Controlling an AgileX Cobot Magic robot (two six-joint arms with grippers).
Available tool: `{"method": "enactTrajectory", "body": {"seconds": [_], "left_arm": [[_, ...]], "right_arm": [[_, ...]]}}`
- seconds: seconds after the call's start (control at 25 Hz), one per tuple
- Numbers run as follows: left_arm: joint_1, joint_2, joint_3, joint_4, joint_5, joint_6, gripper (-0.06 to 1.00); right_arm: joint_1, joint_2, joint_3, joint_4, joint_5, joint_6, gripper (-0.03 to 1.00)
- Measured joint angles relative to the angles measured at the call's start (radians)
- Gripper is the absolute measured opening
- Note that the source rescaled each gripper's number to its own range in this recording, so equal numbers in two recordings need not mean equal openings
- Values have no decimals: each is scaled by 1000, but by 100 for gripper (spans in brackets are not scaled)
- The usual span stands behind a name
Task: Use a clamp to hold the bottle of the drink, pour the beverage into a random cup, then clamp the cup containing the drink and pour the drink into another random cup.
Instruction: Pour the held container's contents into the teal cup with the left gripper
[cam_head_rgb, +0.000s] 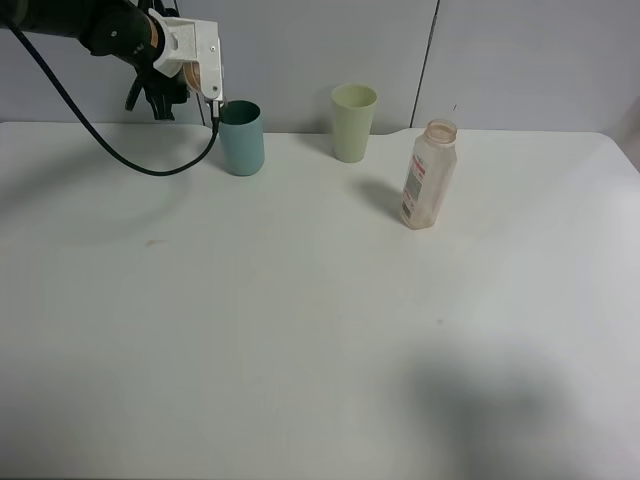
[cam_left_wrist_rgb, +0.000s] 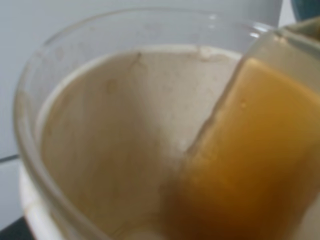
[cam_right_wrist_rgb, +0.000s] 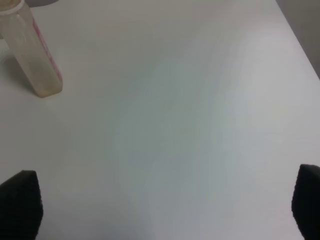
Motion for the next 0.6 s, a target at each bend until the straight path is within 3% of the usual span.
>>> {"method": "enactTrajectory", "body": {"seconds": [0.6], "left_arm": [[0,0,0,-2,-2,46,1]], "right_arm": [[0,0,0,0,0,0,100]]}}
